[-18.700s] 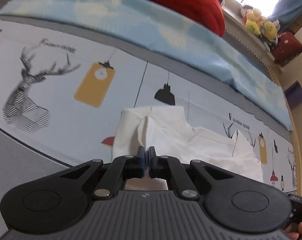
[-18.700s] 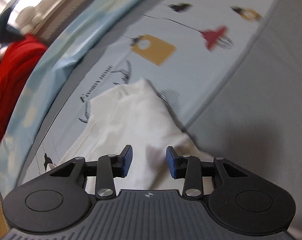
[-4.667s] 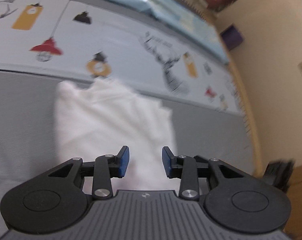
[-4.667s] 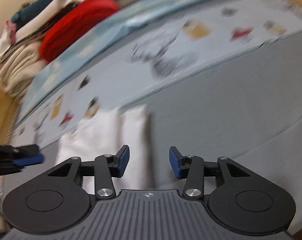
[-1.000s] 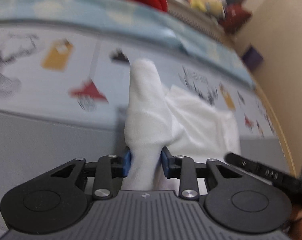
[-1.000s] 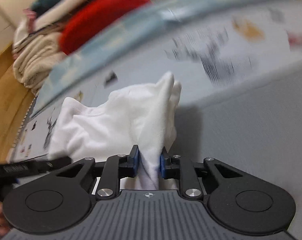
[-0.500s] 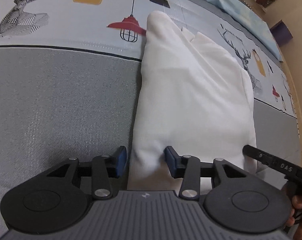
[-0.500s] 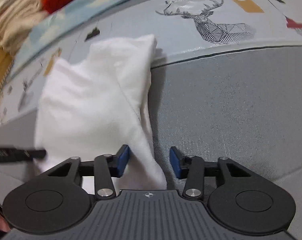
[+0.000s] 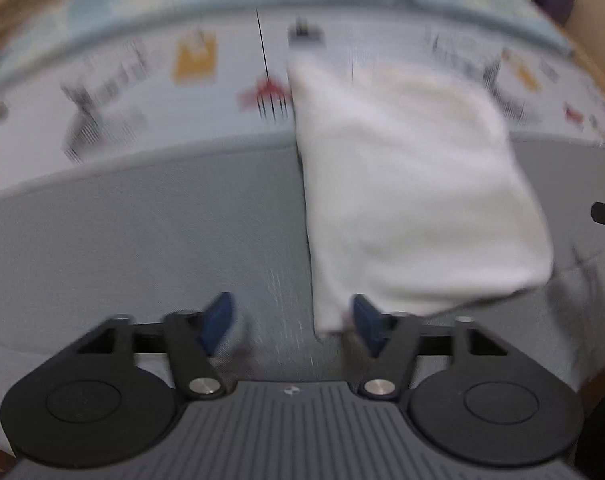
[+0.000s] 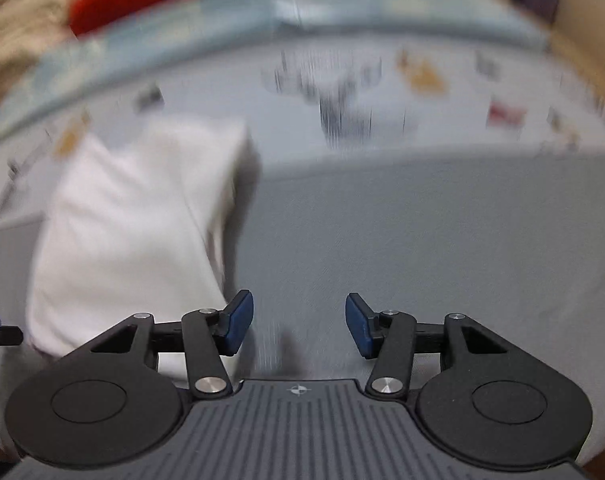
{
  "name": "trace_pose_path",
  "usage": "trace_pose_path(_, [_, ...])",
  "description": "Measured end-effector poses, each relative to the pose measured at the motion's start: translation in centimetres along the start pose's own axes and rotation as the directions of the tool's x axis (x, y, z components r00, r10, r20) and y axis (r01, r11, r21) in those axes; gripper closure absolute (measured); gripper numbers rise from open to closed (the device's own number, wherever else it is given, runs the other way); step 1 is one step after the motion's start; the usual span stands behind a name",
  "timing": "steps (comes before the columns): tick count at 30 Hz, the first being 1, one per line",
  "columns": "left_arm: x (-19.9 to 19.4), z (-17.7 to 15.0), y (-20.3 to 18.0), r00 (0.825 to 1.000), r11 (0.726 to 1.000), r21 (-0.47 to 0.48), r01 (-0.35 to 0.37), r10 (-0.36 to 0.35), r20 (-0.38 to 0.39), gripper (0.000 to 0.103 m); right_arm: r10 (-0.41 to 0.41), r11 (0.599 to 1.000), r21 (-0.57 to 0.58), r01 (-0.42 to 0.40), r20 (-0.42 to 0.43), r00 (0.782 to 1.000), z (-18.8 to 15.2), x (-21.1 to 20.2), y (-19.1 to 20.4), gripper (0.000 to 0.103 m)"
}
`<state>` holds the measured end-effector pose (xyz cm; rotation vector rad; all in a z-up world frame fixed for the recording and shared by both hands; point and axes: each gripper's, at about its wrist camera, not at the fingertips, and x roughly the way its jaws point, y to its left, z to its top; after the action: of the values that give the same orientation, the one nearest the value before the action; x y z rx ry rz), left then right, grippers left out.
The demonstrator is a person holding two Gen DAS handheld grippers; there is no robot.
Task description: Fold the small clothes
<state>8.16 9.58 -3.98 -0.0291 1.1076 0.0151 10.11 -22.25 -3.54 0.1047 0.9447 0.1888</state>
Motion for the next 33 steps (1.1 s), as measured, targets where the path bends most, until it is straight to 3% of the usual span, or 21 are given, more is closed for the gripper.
trace_pose_path(4, [-5.4,-1.0,-1.5,0.979,1.0,-0.011,0.018,-0.016,0.204,0.013,0.029,0.999,-0.029,-0.025,0.161,0.987,-1.2,-5.8,0.6,0.019])
trace_pose_path(9, [-8.8,-4.7,-4.5,0.936,0.998,-0.065,0.017,0.007,0.352,0.012,0.043,0.999,-0.04,-0.034,0.253,0.967,-3.7,-9.0,0.9,0.013])
trace_pose_path(11, [-8.4,-6.2,-5.8,0.938,0.994,-0.102,0.03,0.007,0.347,0.012,0.038,0.999,-0.022,-0.034,0.27,0.962,-4.7,-9.6,0.9,0.009])
trace_pose_path(13, [-7.7,-6.9,-6.3,0.956,0.986,-0.139,0.09,-0.046,0.291,0.012,0.034,0.999,-0.003,-0.035,0.251,0.967,-5.6,-10.0,0.9,0.008])
trace_pose_path(16, [-6.1,-7.5,-7.1,0.978,0.991,-0.124,0.041,-0.014,0.209,0.012,0.045,0.999,0.015,-0.049,0.203,0.978,-6.4,-9.7,0.8,0.008])
trace_pose_path(19, [-5.9,-7.6,-7.5,0.974,0.995,-0.102,0.0,0.024,0.226,0.012,0.071,0.997,0.023,-0.075,0.152,0.986,-6.7,-9.3,1.0,0.008])
trace_pose_path(23, [-5.7,-7.9,-7.1,0.976,0.993,-0.118,0.02,0.006,0.218,0.012,0.112,0.992,0.038,-0.117,0.127,0.986,-6.9,-9.1,1.5,0.008])
trace_pose_path(33, [-5.7,-7.7,-6.6,0.976,0.99,-0.14,0.017,0.014,0.219,0.012,0.105,0.993,-0.058,-0.099,0.108,0.989,-6.9,-7.9,3.4,0.008])
